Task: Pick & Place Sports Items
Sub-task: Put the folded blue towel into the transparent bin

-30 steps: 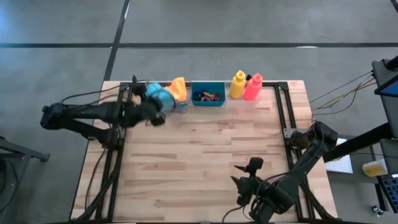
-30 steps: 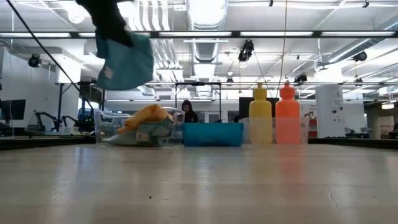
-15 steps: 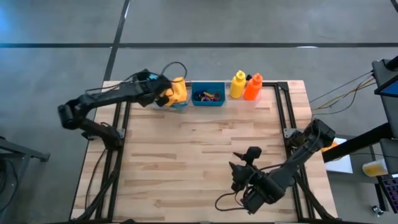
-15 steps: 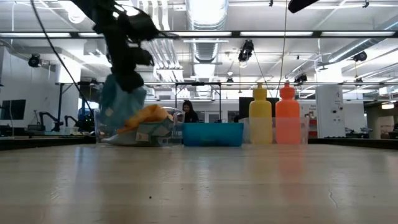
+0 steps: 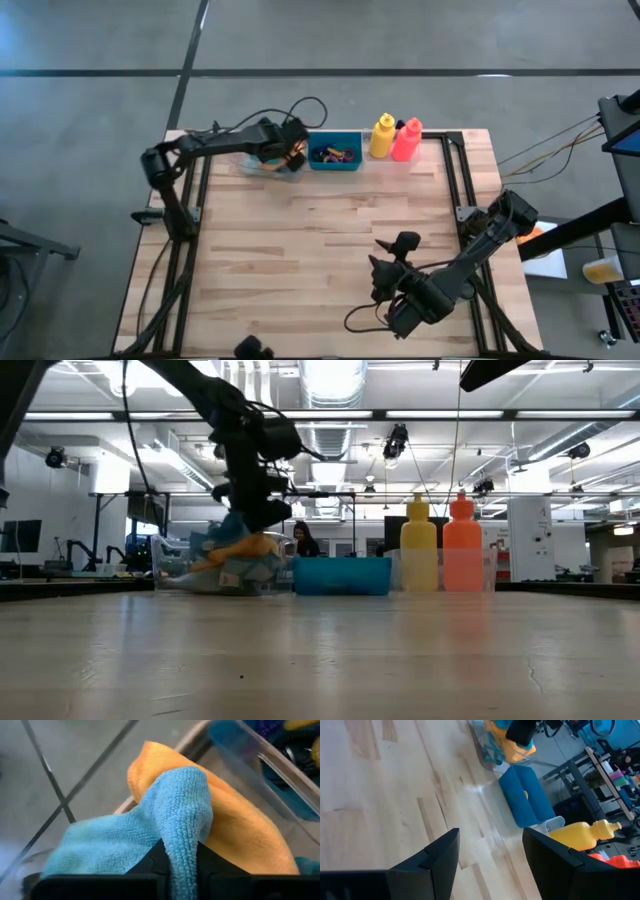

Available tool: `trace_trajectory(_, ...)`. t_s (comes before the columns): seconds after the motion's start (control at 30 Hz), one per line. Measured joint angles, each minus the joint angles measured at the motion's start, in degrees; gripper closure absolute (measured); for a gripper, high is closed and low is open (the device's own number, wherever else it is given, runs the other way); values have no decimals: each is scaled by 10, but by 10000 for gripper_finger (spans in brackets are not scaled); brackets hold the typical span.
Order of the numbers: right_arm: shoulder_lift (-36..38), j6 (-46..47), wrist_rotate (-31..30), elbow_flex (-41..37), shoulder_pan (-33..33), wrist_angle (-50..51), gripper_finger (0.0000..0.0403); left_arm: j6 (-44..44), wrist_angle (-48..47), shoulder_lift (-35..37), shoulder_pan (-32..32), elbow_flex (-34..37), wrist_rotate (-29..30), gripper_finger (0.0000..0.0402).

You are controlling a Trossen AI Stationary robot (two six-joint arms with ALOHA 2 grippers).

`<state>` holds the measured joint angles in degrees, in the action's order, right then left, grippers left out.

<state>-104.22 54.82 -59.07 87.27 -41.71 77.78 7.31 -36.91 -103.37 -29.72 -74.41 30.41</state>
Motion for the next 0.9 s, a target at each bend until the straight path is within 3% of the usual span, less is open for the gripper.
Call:
trace_trajectory(0.23, 0, 0, 5, -7, 0, 0, 184, 3, -2, -22, 6, -3, -15, 336)
trace_trajectory(0.37, 0, 3, 6, -17, 0, -1, 184, 3, 0, -32, 5, -3, -62, 334)
trace_trajectory(0.9, 0, 22, 21, -42, 0, -2, 184, 7, 26, -34, 4, 21, -91, 331)
